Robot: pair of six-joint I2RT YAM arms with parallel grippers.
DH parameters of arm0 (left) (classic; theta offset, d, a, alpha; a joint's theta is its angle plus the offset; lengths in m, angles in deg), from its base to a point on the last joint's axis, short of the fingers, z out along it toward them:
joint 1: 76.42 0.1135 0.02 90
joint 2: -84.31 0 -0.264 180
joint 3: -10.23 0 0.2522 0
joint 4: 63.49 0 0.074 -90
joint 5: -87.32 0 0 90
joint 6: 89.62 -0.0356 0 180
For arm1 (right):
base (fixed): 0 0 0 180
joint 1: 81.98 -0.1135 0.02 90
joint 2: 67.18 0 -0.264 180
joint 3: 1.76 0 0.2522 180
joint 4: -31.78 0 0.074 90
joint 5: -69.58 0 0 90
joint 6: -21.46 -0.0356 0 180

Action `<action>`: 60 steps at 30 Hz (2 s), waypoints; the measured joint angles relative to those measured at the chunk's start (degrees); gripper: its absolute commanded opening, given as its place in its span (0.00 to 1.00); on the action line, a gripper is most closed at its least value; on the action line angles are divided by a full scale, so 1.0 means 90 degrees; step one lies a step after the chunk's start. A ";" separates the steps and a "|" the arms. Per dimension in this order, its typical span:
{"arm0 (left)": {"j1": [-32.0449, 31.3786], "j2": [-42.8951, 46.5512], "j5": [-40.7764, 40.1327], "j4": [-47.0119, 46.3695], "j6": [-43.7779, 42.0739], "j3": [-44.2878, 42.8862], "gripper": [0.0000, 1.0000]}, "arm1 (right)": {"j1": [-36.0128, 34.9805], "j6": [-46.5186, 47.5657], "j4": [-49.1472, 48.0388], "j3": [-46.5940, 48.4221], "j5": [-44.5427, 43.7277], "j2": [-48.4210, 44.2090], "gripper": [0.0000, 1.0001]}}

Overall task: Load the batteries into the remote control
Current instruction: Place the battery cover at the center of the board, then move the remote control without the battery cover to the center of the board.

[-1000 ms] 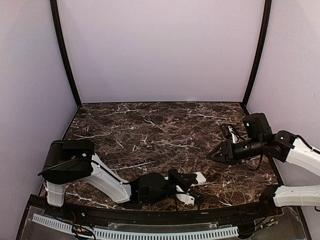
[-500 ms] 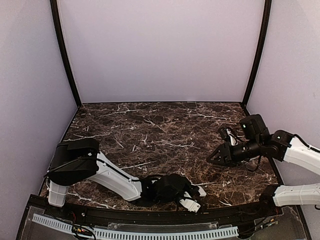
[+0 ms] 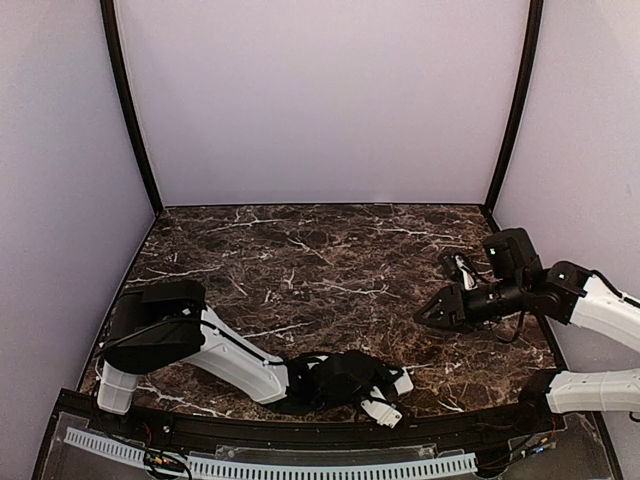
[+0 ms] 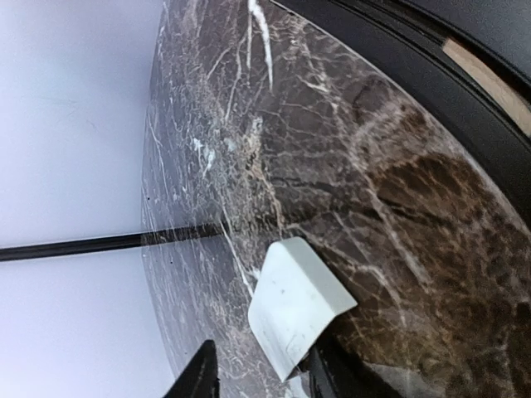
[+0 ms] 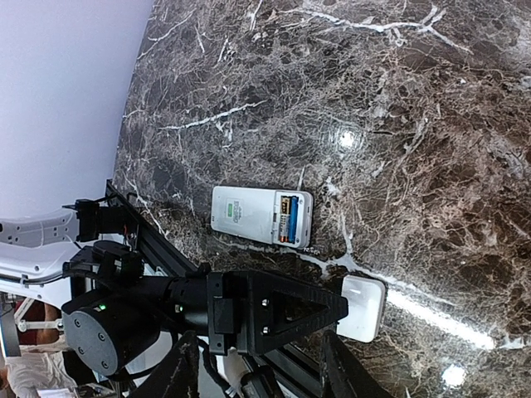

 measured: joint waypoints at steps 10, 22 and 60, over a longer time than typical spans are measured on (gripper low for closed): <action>-0.0056 0.0100 -0.0112 -0.0015 0.0146 0.0032 0.53 | 0.0000 0.0005 0.0005 -0.0007 0.0036 0.0012 0.46; -0.0066 0.1447 0.0780 0.1515 0.2395 0.0359 0.71 | 0.0000 -0.0046 0.0199 -0.0313 -0.0233 0.0270 0.43; 0.1333 0.2620 0.1392 0.4362 0.6883 0.1333 0.66 | -0.1003 -0.1243 -0.1639 -0.1756 -0.0440 0.1797 0.38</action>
